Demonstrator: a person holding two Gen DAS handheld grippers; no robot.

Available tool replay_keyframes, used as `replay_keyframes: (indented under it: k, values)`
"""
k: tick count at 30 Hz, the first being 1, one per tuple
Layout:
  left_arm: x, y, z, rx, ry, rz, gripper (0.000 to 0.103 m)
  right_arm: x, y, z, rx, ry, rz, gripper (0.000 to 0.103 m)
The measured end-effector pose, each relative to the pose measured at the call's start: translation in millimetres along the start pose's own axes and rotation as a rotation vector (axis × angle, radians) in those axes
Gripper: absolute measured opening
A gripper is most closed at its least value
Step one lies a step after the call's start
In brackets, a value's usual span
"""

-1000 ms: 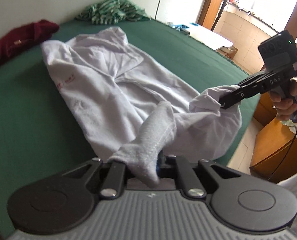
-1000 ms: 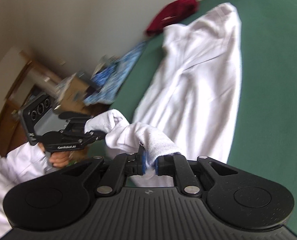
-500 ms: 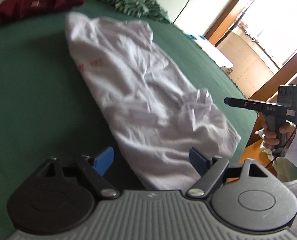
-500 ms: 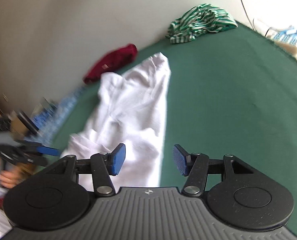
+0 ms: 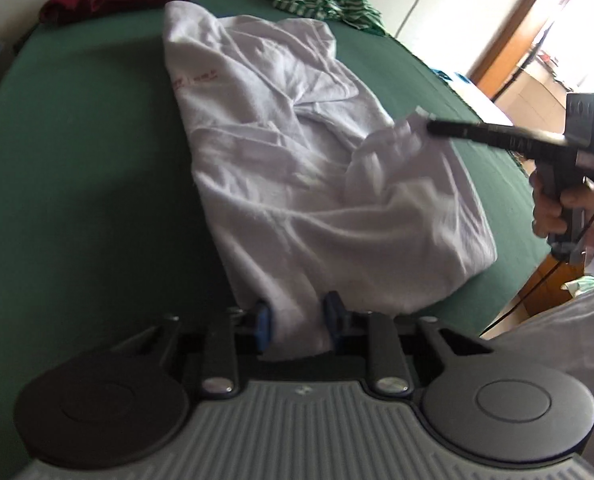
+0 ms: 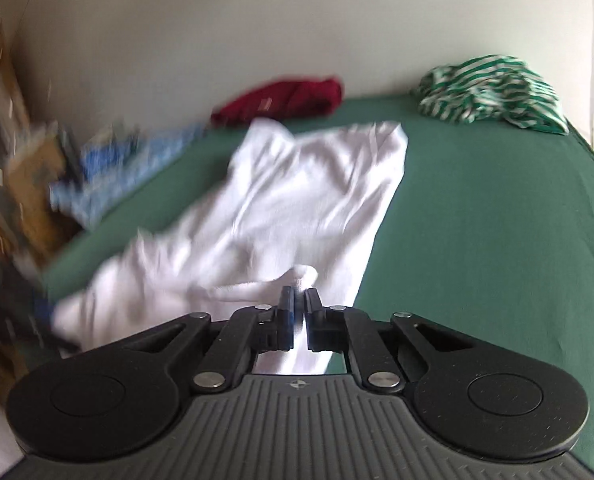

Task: Fold clothes

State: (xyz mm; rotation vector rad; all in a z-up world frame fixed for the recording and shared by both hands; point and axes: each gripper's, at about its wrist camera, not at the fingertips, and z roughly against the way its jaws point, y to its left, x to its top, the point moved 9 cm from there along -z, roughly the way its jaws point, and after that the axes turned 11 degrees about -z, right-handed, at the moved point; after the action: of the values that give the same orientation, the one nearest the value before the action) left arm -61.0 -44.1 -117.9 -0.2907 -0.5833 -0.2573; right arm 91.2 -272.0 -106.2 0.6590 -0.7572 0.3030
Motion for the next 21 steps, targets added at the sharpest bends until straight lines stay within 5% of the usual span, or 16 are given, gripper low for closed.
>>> replay_keyframes:
  k: [6, 10, 12, 14, 17, 21]
  values:
    - [-9.6, 2.2, 6.4, 0.057, 0.014, 0.015, 0.015, -4.3, -12.0, -16.5, -0.043, 0.027, -0.013, 0.008]
    - [-15.2, -0.1, 13.0, 0.078, 0.033, -0.001, 0.014, -3.5, -5.4, -10.4, -0.066, -0.004, 0.053, 0.024]
    - [-12.1, 0.2, 12.2, 0.073, 0.030, -0.003, 0.014, 2.4, 22.8, 0.2, 0.005, -0.038, 0.148, 0.024]
    - [-8.1, 0.4, 11.1, 0.067, 0.025, -0.005, 0.014, 3.1, 57.1, 3.8, 0.101, -0.039, 0.252, 0.039]
    - [-4.6, -2.9, 8.0, 0.054, 0.021, -0.042, 0.025, -15.4, 100.2, -22.1, 0.181, 0.057, 0.387, 0.040]
    - [-6.2, -6.1, 2.6, 0.040, 0.030, -0.070, 0.020, -41.9, 123.3, -67.9, 0.179, 0.172, 0.491, 0.040]
